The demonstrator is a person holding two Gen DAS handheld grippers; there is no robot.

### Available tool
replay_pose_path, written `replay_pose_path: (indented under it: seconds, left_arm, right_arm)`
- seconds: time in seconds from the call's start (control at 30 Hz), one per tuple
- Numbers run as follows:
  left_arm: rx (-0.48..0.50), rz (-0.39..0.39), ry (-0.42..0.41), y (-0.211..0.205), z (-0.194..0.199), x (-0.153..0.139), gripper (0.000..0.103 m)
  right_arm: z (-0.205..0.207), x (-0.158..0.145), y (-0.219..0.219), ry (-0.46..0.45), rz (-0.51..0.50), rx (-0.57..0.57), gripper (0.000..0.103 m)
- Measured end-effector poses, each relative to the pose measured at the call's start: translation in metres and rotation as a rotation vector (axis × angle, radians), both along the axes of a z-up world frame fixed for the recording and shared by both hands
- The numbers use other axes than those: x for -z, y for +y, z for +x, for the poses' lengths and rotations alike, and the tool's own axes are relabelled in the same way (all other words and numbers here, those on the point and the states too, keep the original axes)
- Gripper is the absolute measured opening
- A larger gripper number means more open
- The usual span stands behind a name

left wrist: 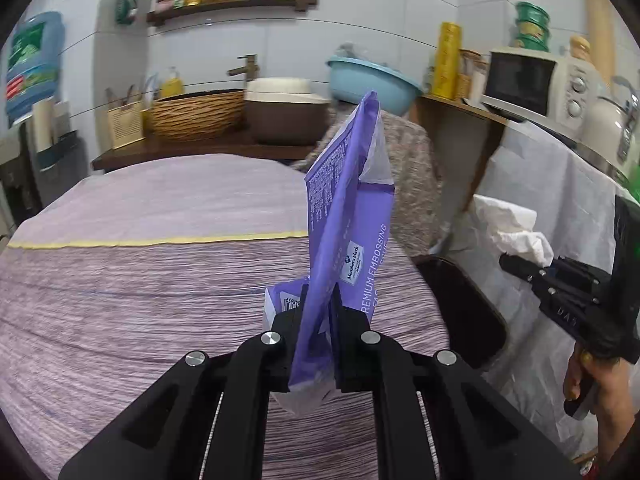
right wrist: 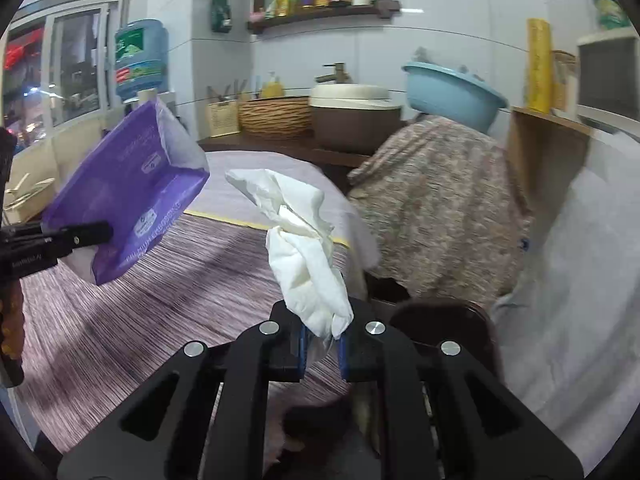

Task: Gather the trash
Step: 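Carry wrapper and tissue to the bin and release both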

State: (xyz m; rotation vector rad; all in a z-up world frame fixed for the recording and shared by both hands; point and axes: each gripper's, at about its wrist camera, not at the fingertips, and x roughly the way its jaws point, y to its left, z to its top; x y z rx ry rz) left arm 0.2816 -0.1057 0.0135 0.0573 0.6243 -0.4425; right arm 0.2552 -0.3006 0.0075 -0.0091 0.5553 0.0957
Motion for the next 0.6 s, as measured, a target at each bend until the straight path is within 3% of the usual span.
replay_pose_path:
  seconds: [0.33,0.6]
  left_arm:
    - [0.199,0.028,0.032,-0.092,0.006,0.011,0.009]
    - [0.290,0.078,0.136,-0.161,0.018,0.041,0.009]
  right_arm:
    - [-0.042,0.046,-0.085,0.067,0.042,0.209,0.012]
    - [-0.009,0.121,-0.138,0.230,0.106,0.312,0.015]
